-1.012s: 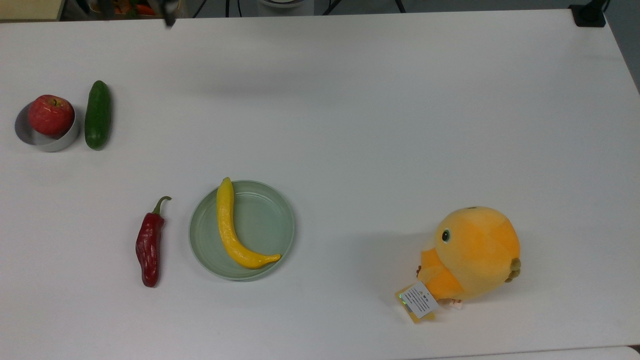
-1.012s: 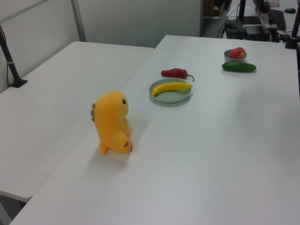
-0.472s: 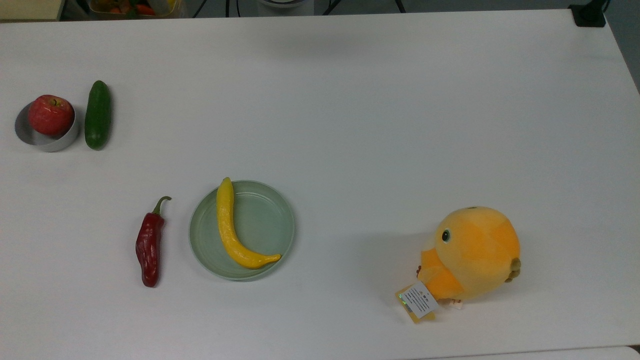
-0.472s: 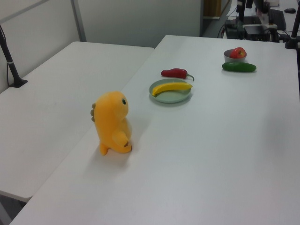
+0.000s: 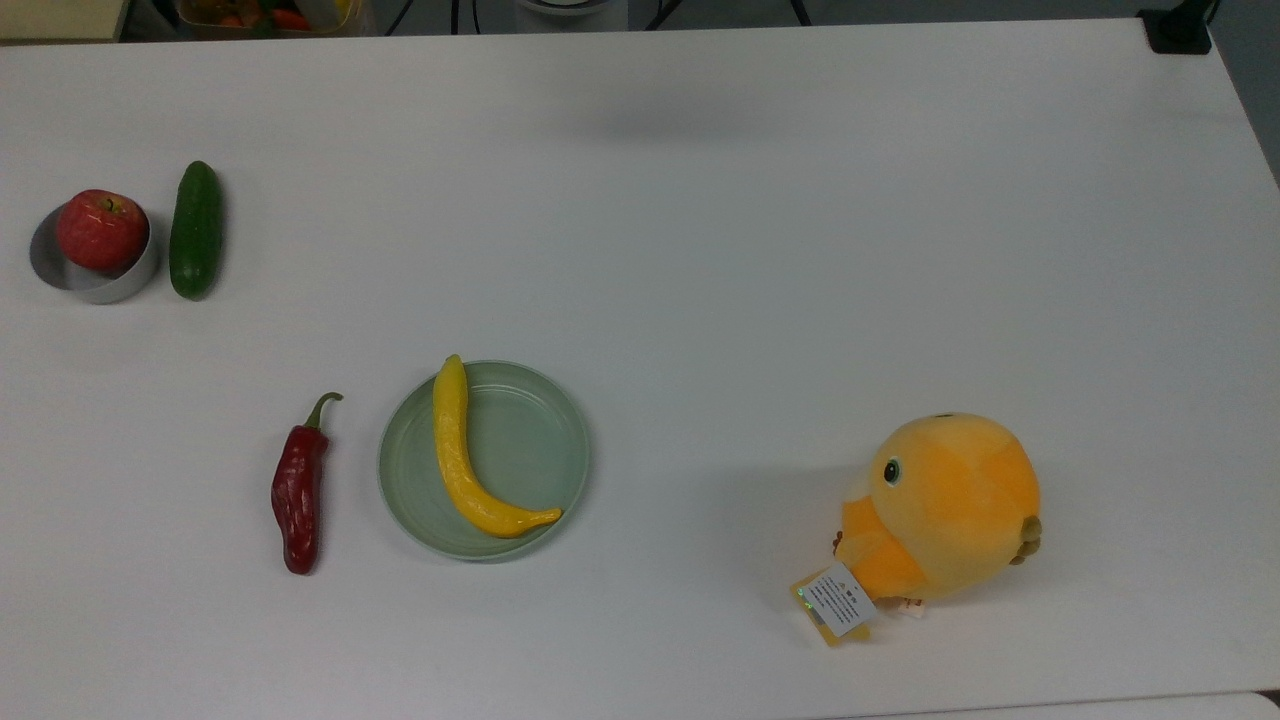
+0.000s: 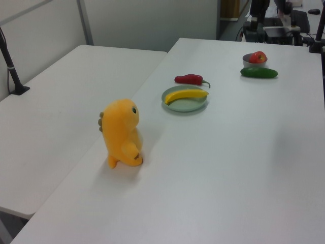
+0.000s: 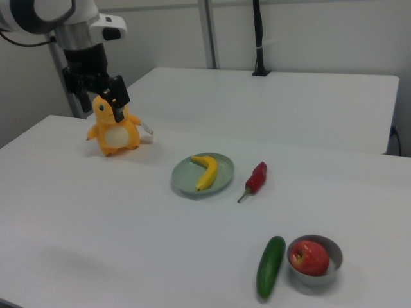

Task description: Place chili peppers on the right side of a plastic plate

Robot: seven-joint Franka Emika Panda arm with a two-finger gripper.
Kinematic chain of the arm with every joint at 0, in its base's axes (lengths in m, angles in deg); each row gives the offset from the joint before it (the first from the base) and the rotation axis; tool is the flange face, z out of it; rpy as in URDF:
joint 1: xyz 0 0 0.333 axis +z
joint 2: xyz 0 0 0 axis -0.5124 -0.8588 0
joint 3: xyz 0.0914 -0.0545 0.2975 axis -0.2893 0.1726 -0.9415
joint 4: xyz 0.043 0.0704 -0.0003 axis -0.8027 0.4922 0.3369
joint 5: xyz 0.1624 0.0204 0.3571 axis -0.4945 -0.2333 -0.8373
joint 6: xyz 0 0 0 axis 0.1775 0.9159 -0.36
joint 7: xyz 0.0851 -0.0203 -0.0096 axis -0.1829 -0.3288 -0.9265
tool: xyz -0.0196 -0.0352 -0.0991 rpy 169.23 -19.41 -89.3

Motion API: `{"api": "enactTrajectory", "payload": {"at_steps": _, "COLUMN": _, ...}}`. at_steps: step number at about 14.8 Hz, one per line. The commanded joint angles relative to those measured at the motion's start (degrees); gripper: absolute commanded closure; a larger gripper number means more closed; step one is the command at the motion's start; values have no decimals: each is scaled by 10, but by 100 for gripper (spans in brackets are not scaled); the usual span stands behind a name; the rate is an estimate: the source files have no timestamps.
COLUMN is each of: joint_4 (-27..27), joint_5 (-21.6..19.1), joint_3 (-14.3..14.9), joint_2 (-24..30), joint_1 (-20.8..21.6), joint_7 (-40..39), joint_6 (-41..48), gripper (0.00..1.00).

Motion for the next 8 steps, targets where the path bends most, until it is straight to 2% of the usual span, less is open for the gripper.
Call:
{"api": "enactTrajectory", "payload": {"at_steps": 1, "joint_4": 15, "joint_5": -10, "joint_3": 3, "joint_2": -7, "joint_1": 0, "joint_7": -67, "joint_6": -56, "gripper": 0}}
{"api": "enactTrajectory", "payload": {"at_steps": 8, "joint_4": 17, "joint_5": -10, "joint_3": 4, "joint_2": -14, "joint_1": -2, "joint_7": -62, "joint_6": -68, "gripper": 0}}
